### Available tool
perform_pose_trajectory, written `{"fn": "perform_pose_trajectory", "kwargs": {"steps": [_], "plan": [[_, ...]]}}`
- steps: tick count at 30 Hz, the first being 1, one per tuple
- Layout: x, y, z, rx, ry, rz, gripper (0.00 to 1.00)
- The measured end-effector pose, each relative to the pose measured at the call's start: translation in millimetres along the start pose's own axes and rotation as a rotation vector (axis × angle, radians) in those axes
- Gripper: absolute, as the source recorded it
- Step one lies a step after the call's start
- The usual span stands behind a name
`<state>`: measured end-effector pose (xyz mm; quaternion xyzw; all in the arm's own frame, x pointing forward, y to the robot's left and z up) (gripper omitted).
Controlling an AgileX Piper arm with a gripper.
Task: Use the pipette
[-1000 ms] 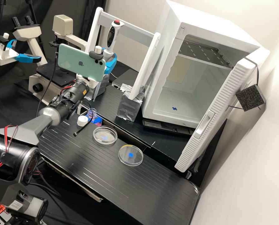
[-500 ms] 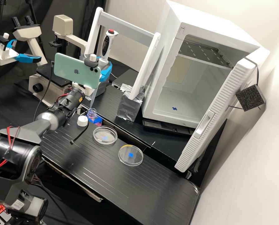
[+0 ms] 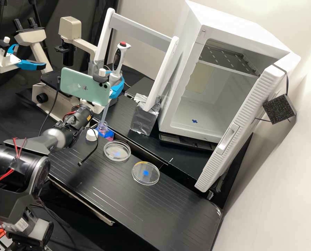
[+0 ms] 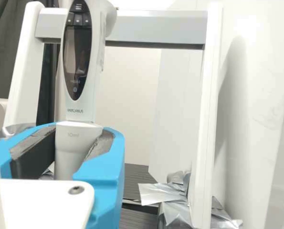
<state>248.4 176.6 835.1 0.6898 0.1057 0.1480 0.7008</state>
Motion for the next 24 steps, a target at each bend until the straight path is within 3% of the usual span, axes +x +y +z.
{"fn": "perform_pose_trajectory", "kwargs": {"steps": [7,13,16,24], "plan": [[-13.6,-5.7,4.9,-0.005,0.032,0.057,0.00],[-27.8,-12.4,5.5,0.030,0.048,0.113,0.00],[-31.0,-17.8,4.3,0.037,0.053,0.094,0.00],[-31.1,-35.6,8.3,-0.016,0.039,0.042,0.00]]}}
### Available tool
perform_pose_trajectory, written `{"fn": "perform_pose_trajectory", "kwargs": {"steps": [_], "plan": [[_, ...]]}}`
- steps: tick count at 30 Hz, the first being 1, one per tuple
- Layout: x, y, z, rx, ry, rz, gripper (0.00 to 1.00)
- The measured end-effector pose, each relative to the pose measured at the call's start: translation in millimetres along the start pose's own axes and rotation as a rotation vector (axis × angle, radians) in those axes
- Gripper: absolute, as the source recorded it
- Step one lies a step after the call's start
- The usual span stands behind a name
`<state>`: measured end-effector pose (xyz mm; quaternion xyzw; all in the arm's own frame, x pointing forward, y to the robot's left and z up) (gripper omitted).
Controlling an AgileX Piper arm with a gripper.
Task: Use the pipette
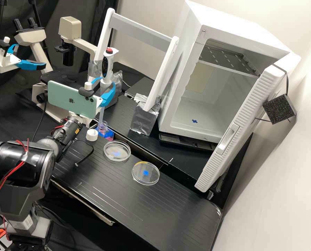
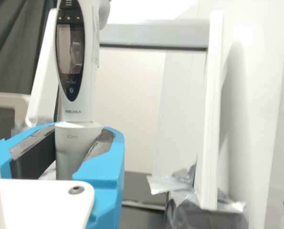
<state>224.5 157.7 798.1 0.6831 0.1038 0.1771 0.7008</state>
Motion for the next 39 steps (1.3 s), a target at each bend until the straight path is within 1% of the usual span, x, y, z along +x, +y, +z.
{"fn": "perform_pose_trajectory", "kwargs": {"steps": [6,20,26,34,39], "plan": [[-1.4,-9.8,8.5,-0.014,-0.039,-0.032,0.00],[0.7,-21.2,16.6,-0.028,-0.071,-0.067,0.00],[0.7,-21.2,16.7,-0.028,-0.072,-0.067,0.00],[-0.7,-12.9,11.5,-0.017,-0.055,-0.045,0.00],[0.0,-8.4,7.9,-0.025,-0.042,-0.029,0.00]]}}
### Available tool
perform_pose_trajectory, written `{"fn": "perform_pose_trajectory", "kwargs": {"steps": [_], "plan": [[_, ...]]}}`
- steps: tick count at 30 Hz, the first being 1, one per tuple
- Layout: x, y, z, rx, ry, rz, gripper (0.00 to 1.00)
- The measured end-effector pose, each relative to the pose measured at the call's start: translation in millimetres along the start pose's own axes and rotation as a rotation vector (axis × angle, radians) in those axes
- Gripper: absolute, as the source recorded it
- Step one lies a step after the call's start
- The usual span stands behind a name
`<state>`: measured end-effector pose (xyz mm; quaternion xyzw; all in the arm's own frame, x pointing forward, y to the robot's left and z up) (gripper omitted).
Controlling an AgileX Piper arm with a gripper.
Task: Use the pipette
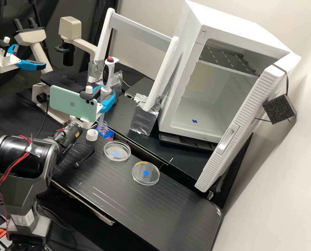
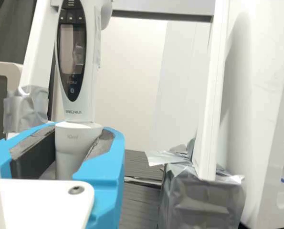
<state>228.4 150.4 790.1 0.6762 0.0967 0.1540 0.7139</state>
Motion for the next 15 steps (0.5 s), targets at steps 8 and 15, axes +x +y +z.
{"fn": "perform_pose_trajectory", "kwargs": {"steps": [8,15], "plan": [[7.9,10.5,-4.4,-0.017,0.025,0.042,0.00],[6.8,28.9,-8.2,-0.011,0.043,0.100,0.00]]}}
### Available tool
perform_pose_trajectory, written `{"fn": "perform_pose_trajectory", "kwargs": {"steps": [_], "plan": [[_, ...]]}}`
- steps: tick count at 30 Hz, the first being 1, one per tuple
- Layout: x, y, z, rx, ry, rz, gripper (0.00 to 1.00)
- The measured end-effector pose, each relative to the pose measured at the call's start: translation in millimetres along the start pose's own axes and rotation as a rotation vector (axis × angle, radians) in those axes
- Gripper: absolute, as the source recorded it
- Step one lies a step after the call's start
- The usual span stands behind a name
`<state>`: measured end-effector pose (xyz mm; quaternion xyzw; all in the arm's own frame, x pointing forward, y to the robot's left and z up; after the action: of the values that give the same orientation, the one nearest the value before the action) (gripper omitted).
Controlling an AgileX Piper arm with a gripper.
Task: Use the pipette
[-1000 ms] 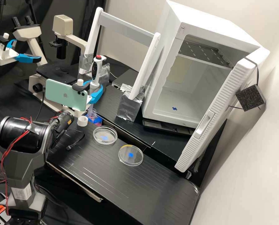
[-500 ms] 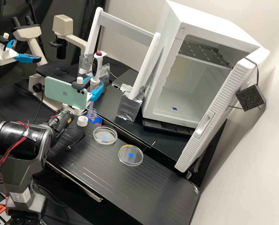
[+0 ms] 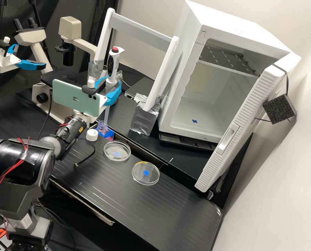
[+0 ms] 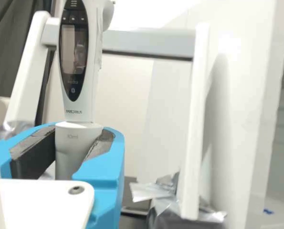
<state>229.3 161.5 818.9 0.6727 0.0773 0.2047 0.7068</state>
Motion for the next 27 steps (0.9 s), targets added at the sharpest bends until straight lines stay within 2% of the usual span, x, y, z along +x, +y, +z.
{"fn": "perform_pose_trajectory", "kwargs": {"steps": [2,6,8,16,18,24,27], "plan": [[-1.0,6.9,-2.0,0.000,0.011,0.021,0.00],[-4.3,20.6,-7.0,0.027,0.031,0.053,0.00],[-5.7,26.1,-8.3,0.030,0.034,0.067,0.00],[-13.1,48.5,-15.2,0.113,0.083,0.070,0.00],[-17.0,55.9,-14.8,0.119,0.103,0.077,0.00],[-38.7,75.7,-0.4,0.123,0.131,0.100,0.00],[-54.1,85.3,12.8,0.144,0.116,0.121,0.00]]}}
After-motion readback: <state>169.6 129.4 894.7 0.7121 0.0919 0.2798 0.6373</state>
